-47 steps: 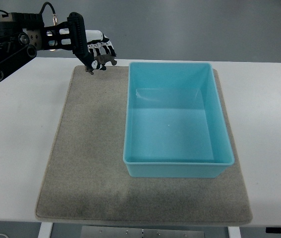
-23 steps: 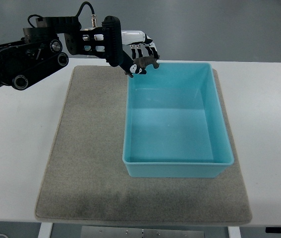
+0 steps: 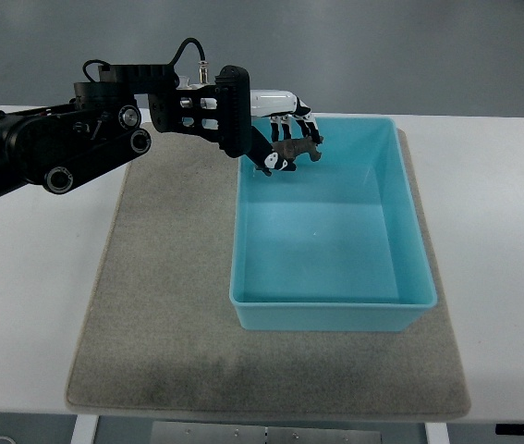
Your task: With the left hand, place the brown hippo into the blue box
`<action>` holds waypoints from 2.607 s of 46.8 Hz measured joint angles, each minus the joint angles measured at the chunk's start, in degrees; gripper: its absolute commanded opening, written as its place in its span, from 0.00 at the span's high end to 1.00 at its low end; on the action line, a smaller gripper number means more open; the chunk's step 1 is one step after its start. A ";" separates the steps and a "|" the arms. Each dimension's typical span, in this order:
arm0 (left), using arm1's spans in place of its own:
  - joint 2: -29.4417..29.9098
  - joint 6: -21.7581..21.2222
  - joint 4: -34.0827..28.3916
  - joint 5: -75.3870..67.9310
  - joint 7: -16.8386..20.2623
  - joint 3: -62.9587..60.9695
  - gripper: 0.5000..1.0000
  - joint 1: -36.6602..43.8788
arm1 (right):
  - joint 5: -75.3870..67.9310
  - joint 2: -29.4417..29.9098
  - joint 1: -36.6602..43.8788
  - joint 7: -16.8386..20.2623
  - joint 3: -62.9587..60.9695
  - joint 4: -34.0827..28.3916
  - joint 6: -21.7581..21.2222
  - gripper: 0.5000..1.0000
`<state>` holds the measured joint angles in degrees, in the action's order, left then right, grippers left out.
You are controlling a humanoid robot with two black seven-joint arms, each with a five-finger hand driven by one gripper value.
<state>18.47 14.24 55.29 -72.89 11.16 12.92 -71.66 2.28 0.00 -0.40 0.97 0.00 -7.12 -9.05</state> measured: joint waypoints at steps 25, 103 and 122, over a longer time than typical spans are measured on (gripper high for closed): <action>-0.28 -0.44 -0.02 0.47 0.16 0.09 0.45 1.00 | 0.00 0.00 -0.01 0.01 0.00 0.00 0.00 0.13; 0.17 -12.70 -23.12 63.50 0.80 0.31 0.09 3.27 | 0.00 0.00 -0.04 0.02 0.00 0.00 0.00 0.13; -0.46 -14.61 -25.79 92.63 -0.35 0.35 0.08 4.57 | 0.00 0.00 -0.01 0.01 0.00 0.00 0.00 0.13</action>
<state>18.02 -0.37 29.50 19.74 10.81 13.28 -67.09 2.28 0.00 -0.41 0.98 0.00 -7.12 -9.05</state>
